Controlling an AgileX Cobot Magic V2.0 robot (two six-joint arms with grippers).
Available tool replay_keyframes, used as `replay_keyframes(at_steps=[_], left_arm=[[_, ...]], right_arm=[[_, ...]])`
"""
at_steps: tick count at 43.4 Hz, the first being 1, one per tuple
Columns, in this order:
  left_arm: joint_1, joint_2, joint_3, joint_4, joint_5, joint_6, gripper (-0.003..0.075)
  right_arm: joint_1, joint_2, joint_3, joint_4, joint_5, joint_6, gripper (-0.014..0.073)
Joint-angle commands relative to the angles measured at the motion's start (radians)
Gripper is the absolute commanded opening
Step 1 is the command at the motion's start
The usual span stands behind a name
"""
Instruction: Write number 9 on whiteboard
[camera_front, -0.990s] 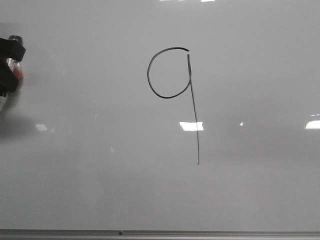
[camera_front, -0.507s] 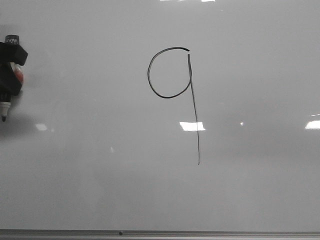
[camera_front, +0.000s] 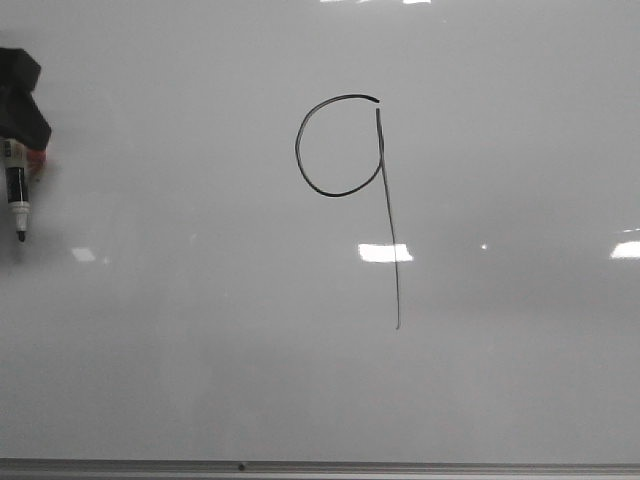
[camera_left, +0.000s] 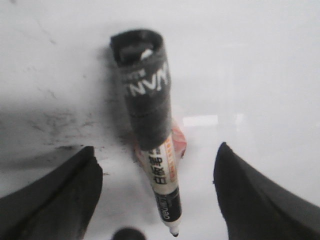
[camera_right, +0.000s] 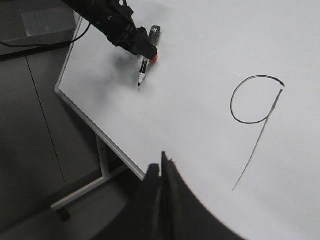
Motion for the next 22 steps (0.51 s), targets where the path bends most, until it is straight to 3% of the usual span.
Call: replay_keyframes(at_steps=[1,9,22], left_arm=[[-0.002,-0.115,0.005,-0.006,-0.066,-0.002,0.0470],[-0.048,-0.356,0.129,-0.006,-0.167,0.012,0.0383],[-0.142,-0.723,0.297,-0.006,-0.189,0.018,0.0060]], right_arm=[[-0.006,0.010,-0.025,0.049,-0.054,0.001,-0.0067],[-0.006,0.010,-0.025,0.049,-0.053,0.001,-0.0067],[-0.006,0.010,-0.025,0.049,-0.052,0.001,-0.0067]])
